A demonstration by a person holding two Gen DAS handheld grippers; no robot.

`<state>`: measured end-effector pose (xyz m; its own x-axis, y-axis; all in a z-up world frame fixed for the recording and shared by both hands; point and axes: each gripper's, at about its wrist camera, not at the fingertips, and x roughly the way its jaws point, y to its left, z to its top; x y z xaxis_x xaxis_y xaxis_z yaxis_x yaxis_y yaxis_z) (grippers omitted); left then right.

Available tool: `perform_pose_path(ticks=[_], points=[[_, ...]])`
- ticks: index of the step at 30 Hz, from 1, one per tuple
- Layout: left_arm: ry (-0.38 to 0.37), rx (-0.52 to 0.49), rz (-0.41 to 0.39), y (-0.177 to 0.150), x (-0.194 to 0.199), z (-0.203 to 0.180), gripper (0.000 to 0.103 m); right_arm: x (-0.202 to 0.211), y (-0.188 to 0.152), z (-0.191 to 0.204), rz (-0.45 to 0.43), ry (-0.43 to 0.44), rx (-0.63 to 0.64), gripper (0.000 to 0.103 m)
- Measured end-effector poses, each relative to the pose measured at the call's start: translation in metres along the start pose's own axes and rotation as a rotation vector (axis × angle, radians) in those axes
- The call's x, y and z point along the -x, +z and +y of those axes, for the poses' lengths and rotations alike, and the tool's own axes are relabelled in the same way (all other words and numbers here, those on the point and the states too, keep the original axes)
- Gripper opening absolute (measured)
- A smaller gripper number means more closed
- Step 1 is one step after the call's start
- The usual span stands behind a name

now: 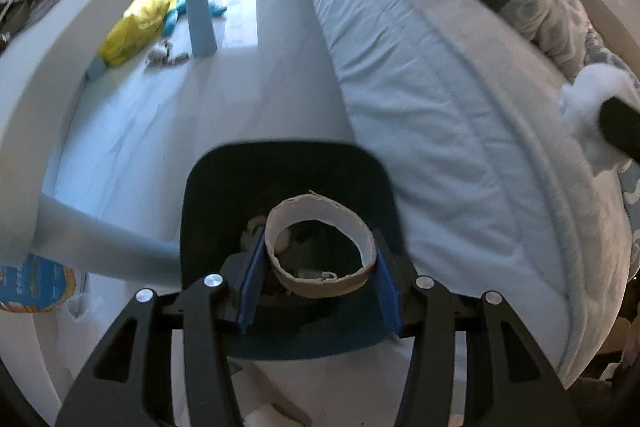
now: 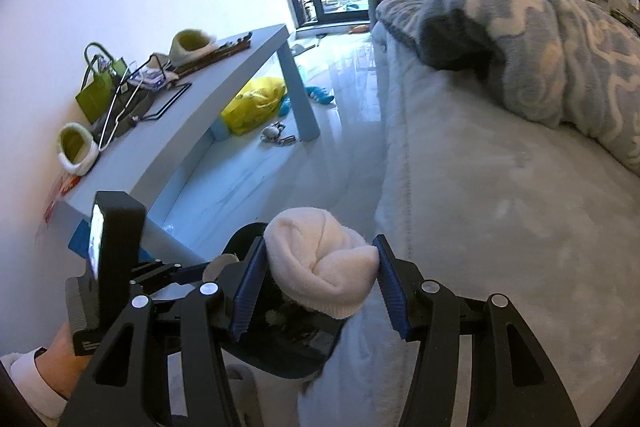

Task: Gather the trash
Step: 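Carry the tape roll and white tissue over the black bin and open both grippers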

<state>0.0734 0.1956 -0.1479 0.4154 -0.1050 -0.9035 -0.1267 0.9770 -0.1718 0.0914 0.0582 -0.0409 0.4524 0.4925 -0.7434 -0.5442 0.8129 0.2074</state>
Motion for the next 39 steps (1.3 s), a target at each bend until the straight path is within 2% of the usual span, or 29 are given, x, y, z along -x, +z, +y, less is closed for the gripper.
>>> perform_pose_path(ticks=[6,8,11,17,25,29,34,39], points=[[0.003,0.013,0.043,-0.007,-0.008,0.015,0.054,-0.014,-0.002,0.011,0.02,0.001,0.016,0.055],[-0.011,0.018,0.051,-0.009,-0.007,0.019,0.063,-0.018,-0.003,0.012,0.028,-0.002,0.02,0.055],[-0.007,0.025,0.033,-0.009,-0.004,0.022,0.072,-0.026,-0.005,0.015,0.045,-0.004,0.022,0.055],[-0.027,0.05,-0.045,-0.004,0.017,0.032,0.078,-0.041,-0.011,0.019,0.083,-0.004,0.025,0.055],[-0.049,0.083,-0.187,0.002,0.058,0.043,0.078,-0.073,-0.025,0.027,0.165,-0.001,0.026,0.055],[-0.053,0.096,-0.253,0.004,0.082,0.049,0.073,-0.095,-0.037,0.032,0.221,-0.004,0.035,0.055],[-0.049,0.071,-0.303,0.005,0.102,0.048,0.065,-0.115,-0.048,0.041,0.267,-0.009,0.051,0.055],[-0.08,0.063,-0.347,0.005,0.118,0.049,0.064,-0.132,-0.059,0.047,0.309,-0.008,0.069,0.055]])
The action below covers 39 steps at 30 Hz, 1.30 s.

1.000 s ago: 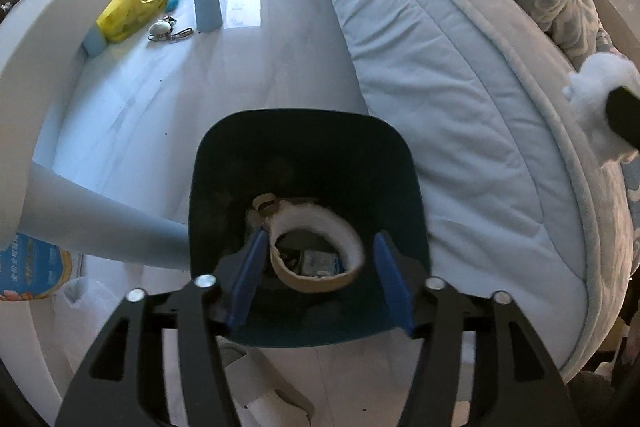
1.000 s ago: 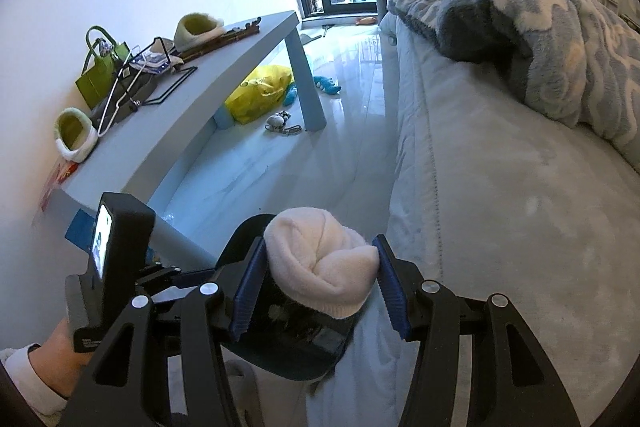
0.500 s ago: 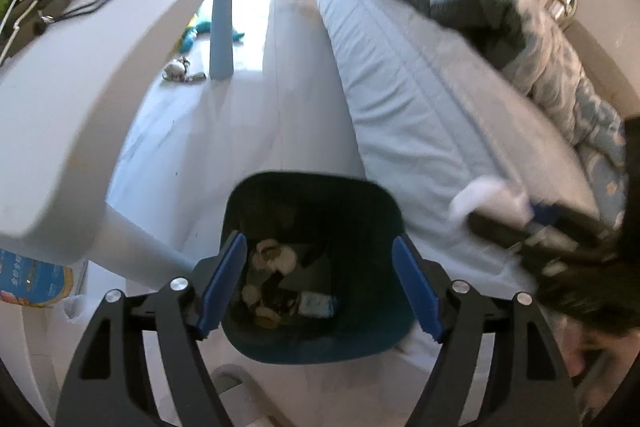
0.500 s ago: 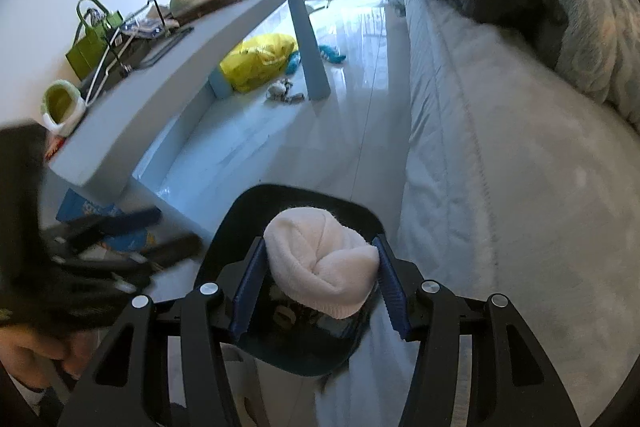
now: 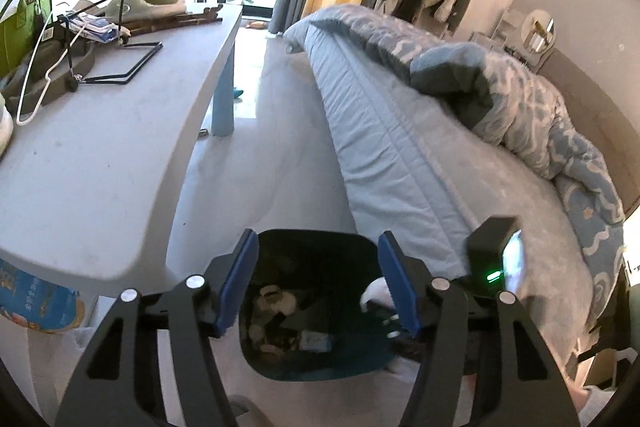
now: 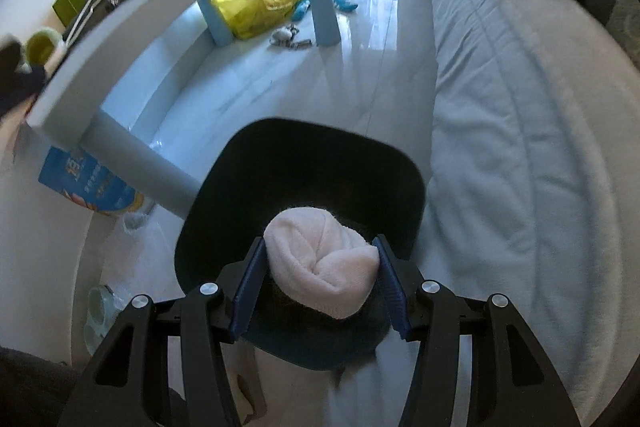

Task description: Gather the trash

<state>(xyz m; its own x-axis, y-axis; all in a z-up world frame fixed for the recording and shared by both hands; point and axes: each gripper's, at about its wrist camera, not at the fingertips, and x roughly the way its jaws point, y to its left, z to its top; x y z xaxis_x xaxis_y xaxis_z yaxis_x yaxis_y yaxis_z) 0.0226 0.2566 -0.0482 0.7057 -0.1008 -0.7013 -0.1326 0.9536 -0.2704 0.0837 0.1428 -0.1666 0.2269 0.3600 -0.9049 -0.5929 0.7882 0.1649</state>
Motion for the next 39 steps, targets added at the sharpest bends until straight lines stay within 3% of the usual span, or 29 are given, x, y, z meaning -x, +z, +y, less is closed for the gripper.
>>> perform_pose_path(ticks=[3,7,12,19,25,29,33,36,39], points=[[-0.005,-0.007,-0.019,0.003,0.007,-0.001,0.064,-0.009,-0.003,0.0,0.025,0.013,-0.01,0.057],[0.001,-0.016,-0.043,0.006,0.014,-0.004,0.064,-0.018,-0.008,0.0,0.049,-0.014,0.003,0.077],[0.008,-0.03,-0.076,0.011,0.024,-0.01,0.068,-0.015,-0.01,0.0,0.042,-0.028,0.008,0.077],[0.052,-0.07,-0.129,0.018,0.037,-0.024,0.088,0.011,-0.006,-0.004,-0.024,-0.036,0.025,0.077],[0.048,-0.101,-0.19,0.026,0.054,-0.042,0.096,0.055,-0.002,-0.01,-0.116,-0.044,0.036,0.078],[0.051,-0.138,-0.207,0.022,0.057,-0.057,0.098,0.094,-0.009,-0.015,-0.195,-0.068,0.018,0.084],[0.061,-0.15,-0.223,0.018,0.065,-0.073,0.099,0.151,-0.025,-0.024,-0.321,-0.142,0.006,0.09],[0.104,-0.187,-0.284,0.008,0.085,-0.091,0.1,0.196,-0.04,-0.04,-0.43,-0.184,-0.052,0.1],[0.128,-0.181,-0.32,-0.004,0.104,-0.102,0.1,0.239,-0.063,-0.06,-0.522,-0.224,-0.123,0.1]])
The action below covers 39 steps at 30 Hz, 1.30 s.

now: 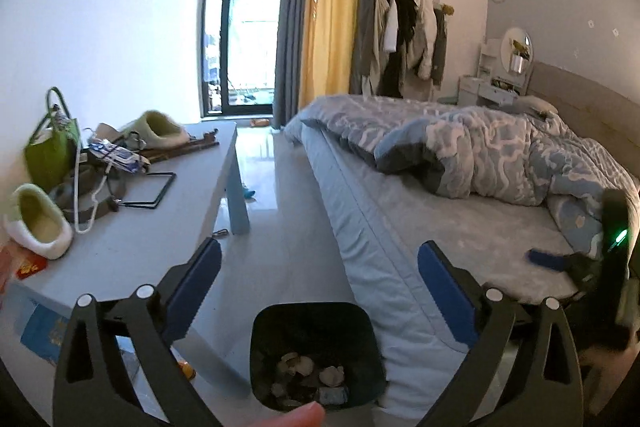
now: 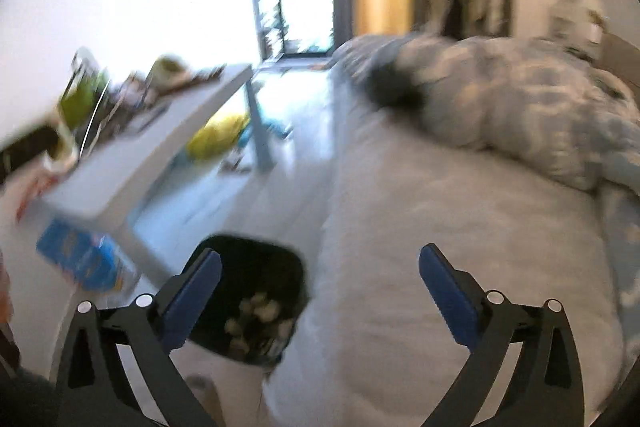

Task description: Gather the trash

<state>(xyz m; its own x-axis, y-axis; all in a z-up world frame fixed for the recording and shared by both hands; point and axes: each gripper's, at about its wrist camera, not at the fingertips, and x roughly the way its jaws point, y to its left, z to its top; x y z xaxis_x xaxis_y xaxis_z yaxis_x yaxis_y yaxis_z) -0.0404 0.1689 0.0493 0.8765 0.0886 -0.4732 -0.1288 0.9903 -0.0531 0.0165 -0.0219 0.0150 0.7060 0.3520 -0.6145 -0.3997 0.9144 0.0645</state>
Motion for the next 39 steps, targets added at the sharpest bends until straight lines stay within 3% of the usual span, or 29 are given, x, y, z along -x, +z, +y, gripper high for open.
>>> perform_pose_path(ticks=[4,8,13,16,25,30,39], points=[[0.017,-0.027,0.014,-0.008,0.021,-0.012,0.1,0.055,-0.007,-0.04,-0.07,-0.078,-0.05,0.1],[-0.034,-0.02,0.033,-0.017,0.028,-0.016,0.1,0.104,-0.026,-0.072,-0.102,-0.137,-0.075,0.1],[-0.003,-0.004,0.051,-0.027,0.03,-0.028,0.1,0.152,-0.051,-0.101,-0.139,-0.175,-0.092,0.1],[-0.008,-0.049,0.038,-0.032,0.042,-0.045,0.1,0.176,-0.068,-0.114,-0.16,-0.197,-0.106,0.1],[-0.011,-0.053,0.042,-0.053,0.065,-0.06,0.1,0.209,-0.096,-0.137,-0.183,-0.221,-0.145,0.1],[-0.006,-0.032,-0.005,-0.054,0.069,-0.065,0.1,0.22,-0.102,-0.146,-0.221,-0.172,-0.17,0.1],[0.016,-0.063,-0.002,-0.057,0.067,-0.069,0.1,0.224,-0.103,-0.145,-0.23,-0.144,-0.167,0.1]])
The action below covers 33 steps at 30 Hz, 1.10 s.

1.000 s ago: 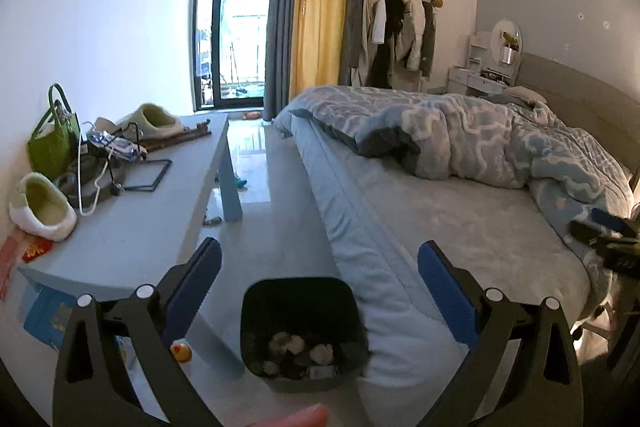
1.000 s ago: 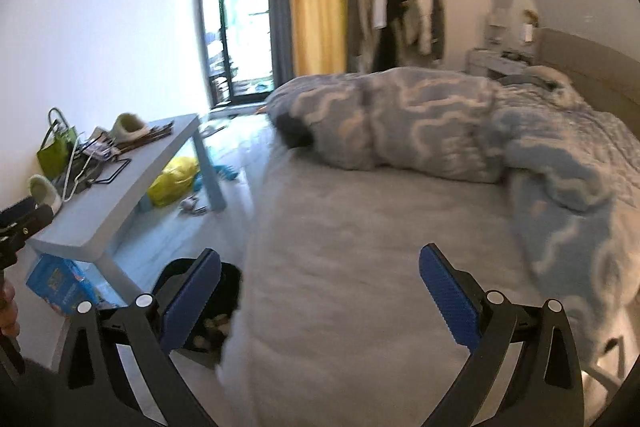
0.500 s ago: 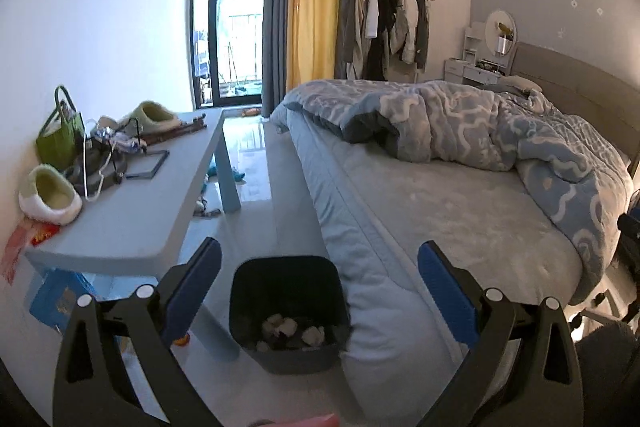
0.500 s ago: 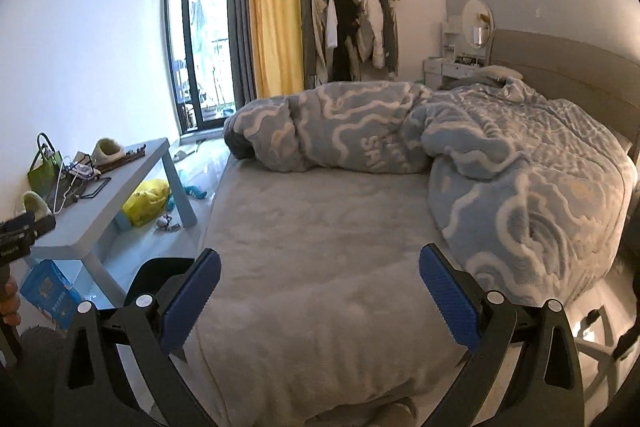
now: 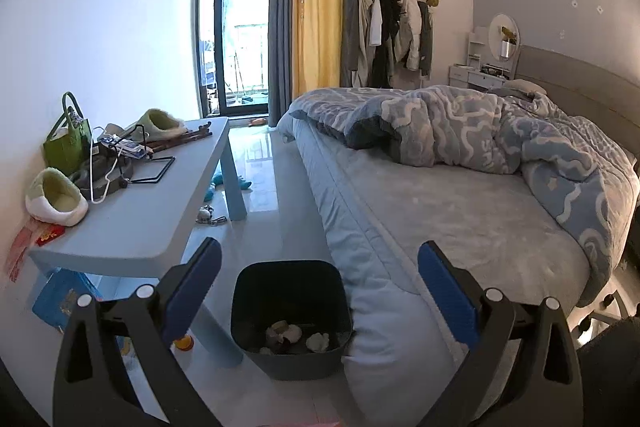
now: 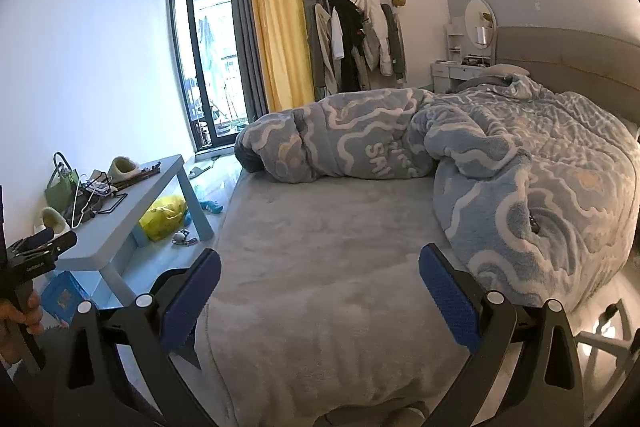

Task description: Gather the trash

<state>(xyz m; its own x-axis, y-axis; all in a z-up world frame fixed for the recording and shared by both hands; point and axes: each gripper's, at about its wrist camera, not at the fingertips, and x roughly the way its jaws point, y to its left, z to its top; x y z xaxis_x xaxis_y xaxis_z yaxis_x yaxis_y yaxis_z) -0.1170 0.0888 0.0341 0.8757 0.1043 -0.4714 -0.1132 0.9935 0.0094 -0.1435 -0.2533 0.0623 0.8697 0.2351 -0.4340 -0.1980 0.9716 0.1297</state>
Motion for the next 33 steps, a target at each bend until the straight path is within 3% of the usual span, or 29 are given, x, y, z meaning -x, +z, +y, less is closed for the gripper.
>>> perform_pose_path(ticks=[33], points=[[-0.012,-0.041,0.017,-0.004,-0.003,-0.017,0.1,0.0,0.0,0.004,0.005,-0.006,0.014,0.1]])
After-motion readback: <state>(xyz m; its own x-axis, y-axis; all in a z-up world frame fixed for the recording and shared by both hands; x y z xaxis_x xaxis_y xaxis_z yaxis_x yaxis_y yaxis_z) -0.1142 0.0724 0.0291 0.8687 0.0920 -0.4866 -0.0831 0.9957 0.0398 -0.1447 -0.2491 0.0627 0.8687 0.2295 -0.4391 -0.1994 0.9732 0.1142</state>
